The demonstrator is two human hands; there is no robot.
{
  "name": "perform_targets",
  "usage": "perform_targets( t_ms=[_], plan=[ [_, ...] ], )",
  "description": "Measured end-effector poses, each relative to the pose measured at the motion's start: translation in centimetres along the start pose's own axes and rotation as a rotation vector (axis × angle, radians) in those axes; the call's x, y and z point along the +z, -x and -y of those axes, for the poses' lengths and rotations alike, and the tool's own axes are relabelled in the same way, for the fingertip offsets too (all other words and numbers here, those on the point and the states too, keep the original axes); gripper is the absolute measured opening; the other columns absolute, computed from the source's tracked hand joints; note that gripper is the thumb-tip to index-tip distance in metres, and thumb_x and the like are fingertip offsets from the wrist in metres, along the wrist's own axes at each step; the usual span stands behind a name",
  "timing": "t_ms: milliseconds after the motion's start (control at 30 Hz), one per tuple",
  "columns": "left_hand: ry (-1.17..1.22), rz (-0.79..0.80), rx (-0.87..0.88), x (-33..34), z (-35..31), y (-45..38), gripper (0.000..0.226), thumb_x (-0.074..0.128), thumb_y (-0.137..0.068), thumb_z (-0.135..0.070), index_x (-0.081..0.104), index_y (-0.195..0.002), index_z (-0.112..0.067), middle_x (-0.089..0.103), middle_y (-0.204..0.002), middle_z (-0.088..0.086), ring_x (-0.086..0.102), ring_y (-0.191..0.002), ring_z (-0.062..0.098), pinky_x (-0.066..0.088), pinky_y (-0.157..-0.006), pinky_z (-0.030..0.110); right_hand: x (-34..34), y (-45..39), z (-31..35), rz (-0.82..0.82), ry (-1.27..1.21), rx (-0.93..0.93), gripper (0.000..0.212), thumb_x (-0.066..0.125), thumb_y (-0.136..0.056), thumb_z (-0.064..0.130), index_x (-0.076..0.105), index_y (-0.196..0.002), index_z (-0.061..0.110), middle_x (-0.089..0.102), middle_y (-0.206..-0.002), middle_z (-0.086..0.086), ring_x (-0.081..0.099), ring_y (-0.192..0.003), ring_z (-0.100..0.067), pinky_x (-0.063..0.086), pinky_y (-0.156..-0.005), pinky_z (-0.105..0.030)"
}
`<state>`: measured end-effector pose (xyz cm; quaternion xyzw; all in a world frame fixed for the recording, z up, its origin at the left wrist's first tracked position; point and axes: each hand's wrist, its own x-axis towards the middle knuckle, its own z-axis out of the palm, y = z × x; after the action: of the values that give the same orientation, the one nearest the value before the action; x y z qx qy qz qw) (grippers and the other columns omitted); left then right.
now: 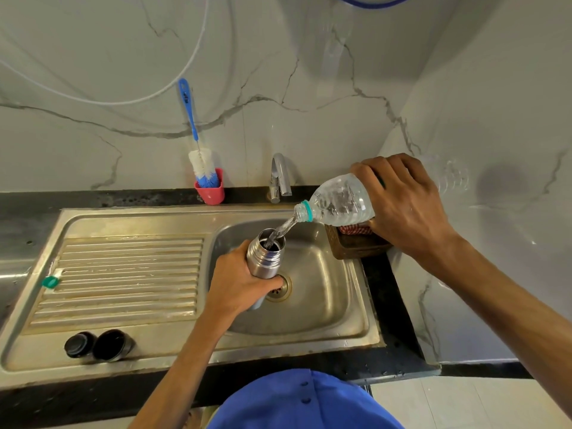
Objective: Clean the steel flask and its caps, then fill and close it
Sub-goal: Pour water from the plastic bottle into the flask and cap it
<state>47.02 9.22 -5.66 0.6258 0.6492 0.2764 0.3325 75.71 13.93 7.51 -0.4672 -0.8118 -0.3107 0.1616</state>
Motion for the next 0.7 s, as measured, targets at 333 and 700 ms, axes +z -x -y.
perform_targets(
  t_ms=[333,700],
  plan=[
    [0.068,-0.003,0.036,-0.7,-1.6,0.1,0.060,0.098,-0.058,-0.030,0.068,-0.109,-0.034,0.073,-0.091,-0.019,0.068,-0.081,-0.004,0.045,-0.070,0.006,-0.1,0.1,0.2,-0.007,-0.003,-0.022,0.044,0.063,-0.080,-0.003,0.061,-0.123,0.006,0.067,-0.116,-0.013,0.063,-0.099,-0.034,0.045,-0.101,-0.045],
    [0.057,-0.039,0.113,-0.9,-2.7,-0.3,0.068,0.098,-0.059,-0.033,0.069,-0.121,-0.029,0.075,-0.100,-0.016,0.068,-0.088,-0.003,0.046,-0.078,0.011,-0.4,-0.3,-0.2,0.007,0.009,-0.029,0.044,0.065,-0.081,-0.003,0.060,-0.124,0.006,0.067,-0.117,-0.014,0.063,-0.101,-0.035,0.044,-0.102,-0.046]
  ],
)
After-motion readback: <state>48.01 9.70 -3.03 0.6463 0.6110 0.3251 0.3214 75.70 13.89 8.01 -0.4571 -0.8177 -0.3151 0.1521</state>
